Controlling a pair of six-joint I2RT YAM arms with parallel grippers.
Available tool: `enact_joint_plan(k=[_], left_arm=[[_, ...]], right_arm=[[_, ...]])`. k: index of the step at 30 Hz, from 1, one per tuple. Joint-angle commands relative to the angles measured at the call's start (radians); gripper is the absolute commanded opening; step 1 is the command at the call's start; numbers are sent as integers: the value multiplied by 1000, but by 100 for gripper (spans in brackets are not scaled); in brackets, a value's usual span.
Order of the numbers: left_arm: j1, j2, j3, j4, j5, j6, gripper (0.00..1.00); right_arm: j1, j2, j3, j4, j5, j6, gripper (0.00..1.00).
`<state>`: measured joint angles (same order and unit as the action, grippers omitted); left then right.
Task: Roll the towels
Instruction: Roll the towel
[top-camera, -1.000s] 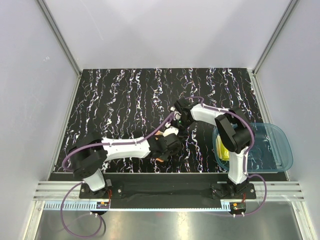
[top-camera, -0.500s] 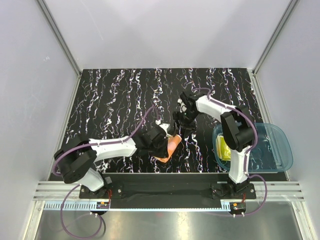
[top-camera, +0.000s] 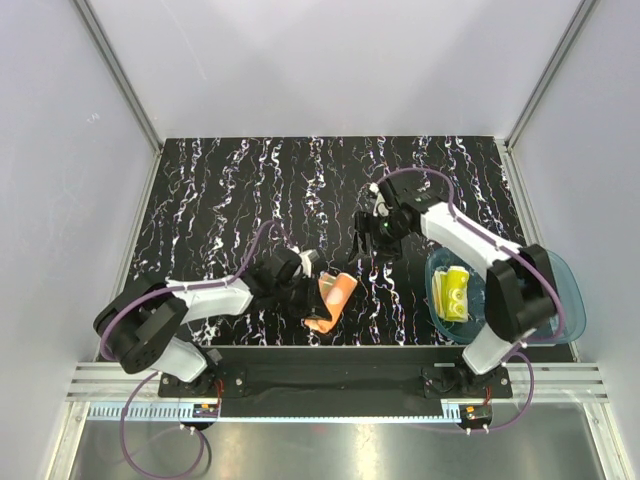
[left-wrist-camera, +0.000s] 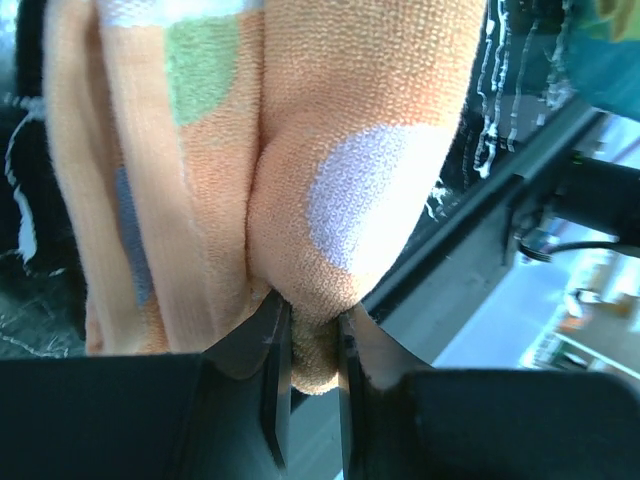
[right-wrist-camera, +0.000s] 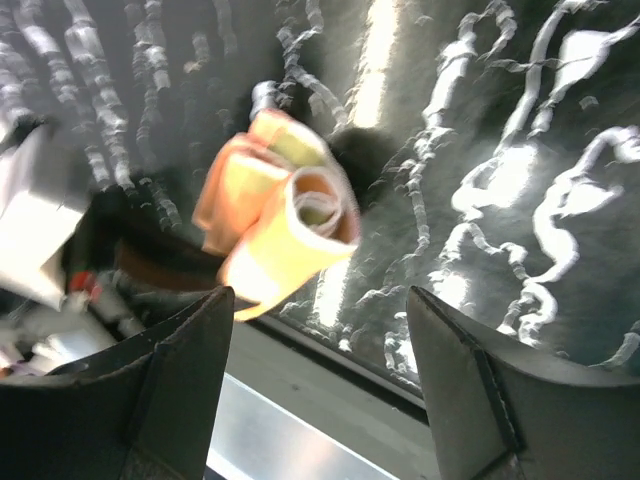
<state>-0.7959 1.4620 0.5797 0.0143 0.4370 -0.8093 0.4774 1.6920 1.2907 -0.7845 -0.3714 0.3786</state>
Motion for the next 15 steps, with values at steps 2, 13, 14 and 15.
enact_joint_plan(k=[2,13,14,15], left_arm=[[43,-19,-58,93,129,-71,0],[126,-5,-127,147,169,-136,0],[138,3,-132,145,177,-136,0],[142,8,-132,142,178,-136,0]], right_arm=[[-5,-126,-160,217,-156,110,77],[10,-150,-407,461,-235,160,77],[18,-146,-416,475,-244,169,77],[23,-141,-425,500,-245,171,77]])
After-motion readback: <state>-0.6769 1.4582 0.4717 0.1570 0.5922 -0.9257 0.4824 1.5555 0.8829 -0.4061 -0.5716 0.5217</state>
